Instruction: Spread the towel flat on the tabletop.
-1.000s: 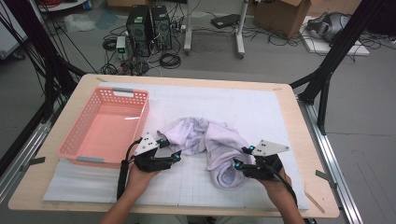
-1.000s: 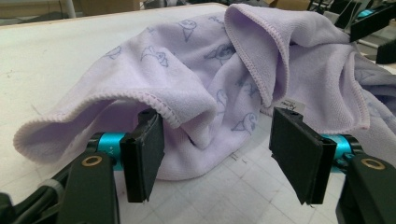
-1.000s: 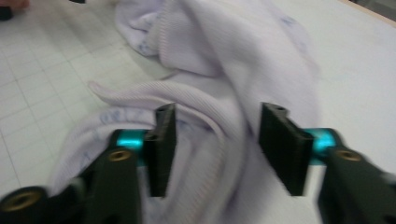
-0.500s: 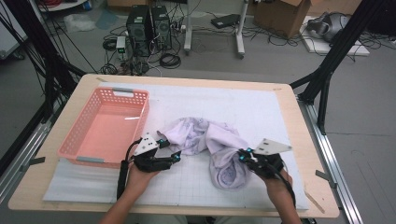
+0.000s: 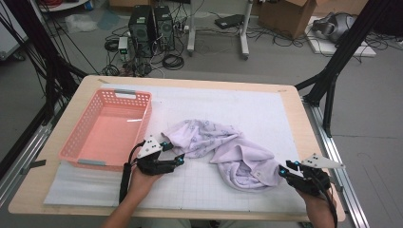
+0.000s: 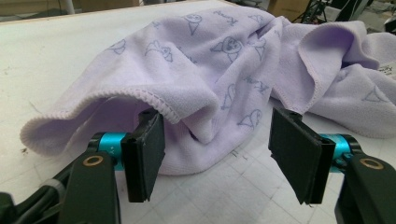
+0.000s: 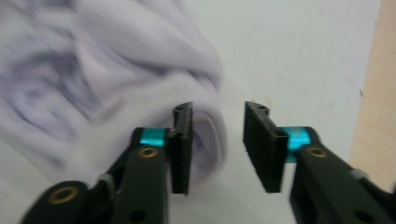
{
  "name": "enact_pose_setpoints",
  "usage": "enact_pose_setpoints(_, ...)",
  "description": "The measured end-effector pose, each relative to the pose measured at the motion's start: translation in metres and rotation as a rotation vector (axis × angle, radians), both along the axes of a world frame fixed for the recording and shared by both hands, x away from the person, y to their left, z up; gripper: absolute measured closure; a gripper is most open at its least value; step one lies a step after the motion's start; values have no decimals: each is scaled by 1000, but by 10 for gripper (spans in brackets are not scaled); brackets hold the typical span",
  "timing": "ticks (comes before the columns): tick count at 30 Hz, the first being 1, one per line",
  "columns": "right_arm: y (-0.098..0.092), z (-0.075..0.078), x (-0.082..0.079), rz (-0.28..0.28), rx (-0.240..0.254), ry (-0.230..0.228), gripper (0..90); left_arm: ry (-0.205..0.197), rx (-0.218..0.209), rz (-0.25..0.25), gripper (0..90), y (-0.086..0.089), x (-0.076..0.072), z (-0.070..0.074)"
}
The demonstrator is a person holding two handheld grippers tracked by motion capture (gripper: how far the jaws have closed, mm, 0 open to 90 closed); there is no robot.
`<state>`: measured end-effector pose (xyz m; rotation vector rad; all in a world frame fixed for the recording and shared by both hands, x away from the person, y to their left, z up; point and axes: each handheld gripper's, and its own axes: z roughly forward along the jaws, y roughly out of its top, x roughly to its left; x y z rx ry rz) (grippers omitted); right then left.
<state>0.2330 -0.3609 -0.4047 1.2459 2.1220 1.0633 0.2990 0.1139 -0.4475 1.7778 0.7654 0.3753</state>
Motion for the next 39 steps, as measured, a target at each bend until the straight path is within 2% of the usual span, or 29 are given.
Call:
enact_pose_setpoints(2,7,12,1,28,24,-58,546,-1,4,0,366,0,0,0)
enact_pose_setpoints(4,21,20,8,76,44,-77,500,0,1,-1,366,-1,0,0)
enact_pose_setpoints(5,31,21,14,108,37,-78,478,-1,2,-2,366,-1,0,0)
enact_pose_setpoints(8,69,17,32,199,-22,-67,448,-1,0,-5,366,-1,0,0)
enact_pose_setpoints(10,93,10,45,231,-61,-57,439,4,-1,-3,366,-1,0,0)
enact_pose_setpoints(11,103,6,51,236,-95,-51,450,3,0,-4,365,-1,0,0)
enact_pose_setpoints(13,115,-4,61,235,-190,-28,591,4,1,-5,365,-1,0,0)
enact_pose_setpoints(14,116,-8,63,242,-232,-6,712,5,2,-6,364,0,0,0)
enact_pose_setpoints(15,114,-10,64,235,-264,3,798,7,3,-7,364,0,0,0)
enact_pose_setpoints(16,108,-10,62,221,-267,7,822,6,4,-7,364,0,0,0)
enact_pose_setpoints(20,68,-8,45,136,-239,15,835,8,5,-6,365,0,0,0)
enact_pose_setpoints(21,54,-8,38,113,-218,20,835,6,6,-4,365,-1,-1,0)
enact_pose_setpoints(24,29,-7,21,71,-221,30,835,7,8,-2,365,-1,-1,0)
enact_pose_setpoints(27,11,-6,7,19,-246,55,834,8,10,0,365,-1,0,0)
enact_pose_setpoints(29,3,-3,2,14,-229,60,810,8,10,1,365,-1,0,0)
enact_pose_setpoints(30,3,-1,0,14,-218,51,756,8,10,1,365,-1,0,0)
enact_pose_setpoints(31,3,3,0,13,-208,35,654,8,10,1,365,-1,0,0)
enact_pose_setpoints(32,6,7,0,10,-189,15,587,8,10,1,365,-1,0,0)
enact_pose_setpoints(34,15,15,3,35,-139,-21,503,8,9,1,365,-1,0,0)
enact_pose_setpoints(35,23,19,6,57,-127,-42,475,8,8,1,366,-1,0,0)
enact_pose_setpoints(39,64,27,24,205,-86,-90,443,8,9,-4,368,-1,0,0)
